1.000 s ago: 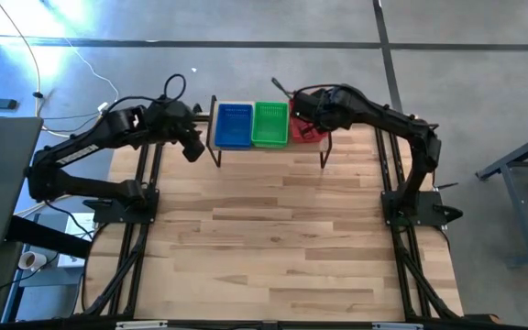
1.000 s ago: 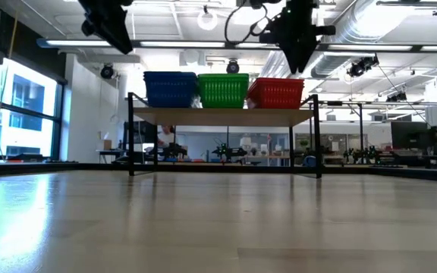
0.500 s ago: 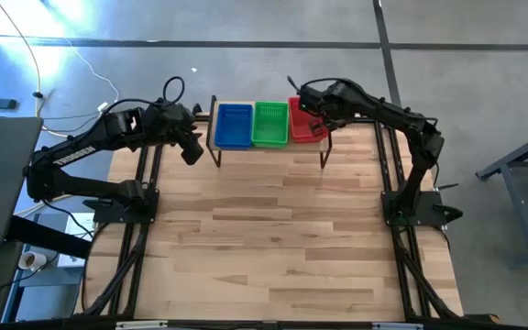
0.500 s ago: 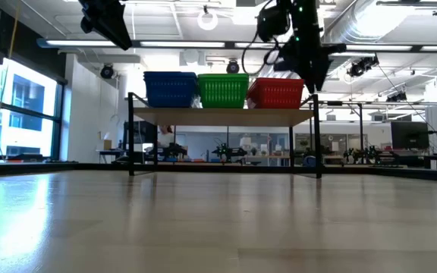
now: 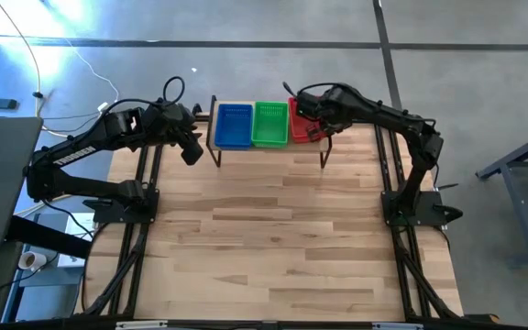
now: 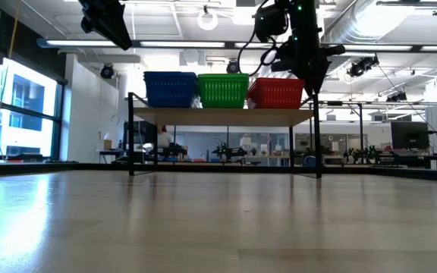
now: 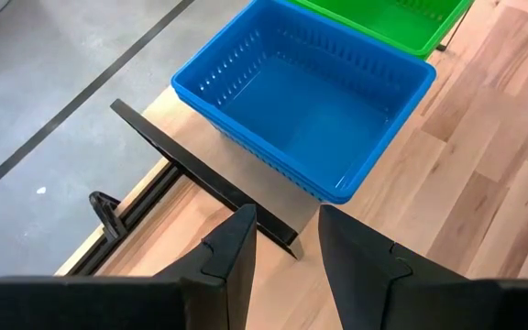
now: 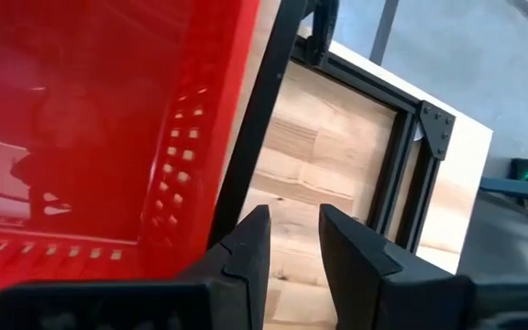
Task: Stack baskets on shelf by color
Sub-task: Adjust the stacked red baskets on the shelf, then return to Home Position
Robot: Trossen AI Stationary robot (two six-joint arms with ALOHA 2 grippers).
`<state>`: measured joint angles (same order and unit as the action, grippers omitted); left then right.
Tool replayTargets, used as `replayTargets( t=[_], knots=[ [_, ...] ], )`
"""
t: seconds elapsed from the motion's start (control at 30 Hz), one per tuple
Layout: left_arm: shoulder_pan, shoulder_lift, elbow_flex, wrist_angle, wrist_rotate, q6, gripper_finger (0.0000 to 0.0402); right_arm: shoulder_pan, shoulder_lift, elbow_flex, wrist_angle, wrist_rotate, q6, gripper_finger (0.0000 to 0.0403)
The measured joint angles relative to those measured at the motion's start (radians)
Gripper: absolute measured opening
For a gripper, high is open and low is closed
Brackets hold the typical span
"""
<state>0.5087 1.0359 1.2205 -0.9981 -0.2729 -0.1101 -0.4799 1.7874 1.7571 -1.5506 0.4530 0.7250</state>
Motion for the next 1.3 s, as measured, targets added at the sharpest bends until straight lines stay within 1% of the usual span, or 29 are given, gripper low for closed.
replayTargets(
  t=[0.4,0.6,0.7,0.8,0.9,1.07,1.17,1.23,1.3],
  knots=[
    [0.0,0.0,0.0,0.0,0.0,0.002,0.0113,0.071,0.0,0.004,-0.007,-0.025,0.0,0.0084],
    [0.0,0.0,0.0,-0.002,0.002,0.017,0.0113,0.067,-0.012,0.004,-0.019,-0.016,0.008,0.0084],
    [0.0,0.0,0.0,-0.022,0.041,0.017,0.0113,0.076,-0.05,0.004,-0.019,-0.008,0.012,0.0084],
    [0.0,-0.007,-0.01,-0.028,0.096,0.017,0.0113,0.096,-0.103,0.004,-0.019,0.03,0.037,0.0084],
    [-0.004,-0.035,-0.072,0.029,0.135,0.017,0.0113,0.128,-0.163,0.002,-0.019,0.069,0.054,0.0084],
    [-0.042,-0.116,-0.222,0.203,0.192,0.01,0.0113,0.229,-0.261,-0.065,0.045,0.106,0.055,0.0084],
    [-0.073,-0.174,-0.291,0.293,0.211,0.009,0.0113,0.295,-0.329,-0.154,0.154,0.125,0.013,0.0084],
    [-0.098,-0.217,-0.334,0.346,0.217,0.0,0.0113,0.339,-0.378,-0.235,0.26,0.131,-0.029,0.0084],
    [-0.125,-0.261,-0.38,0.402,0.217,-0.009,0.0113,0.374,-0.43,-0.318,0.382,0.114,-0.074,0.0084]
  ],
)
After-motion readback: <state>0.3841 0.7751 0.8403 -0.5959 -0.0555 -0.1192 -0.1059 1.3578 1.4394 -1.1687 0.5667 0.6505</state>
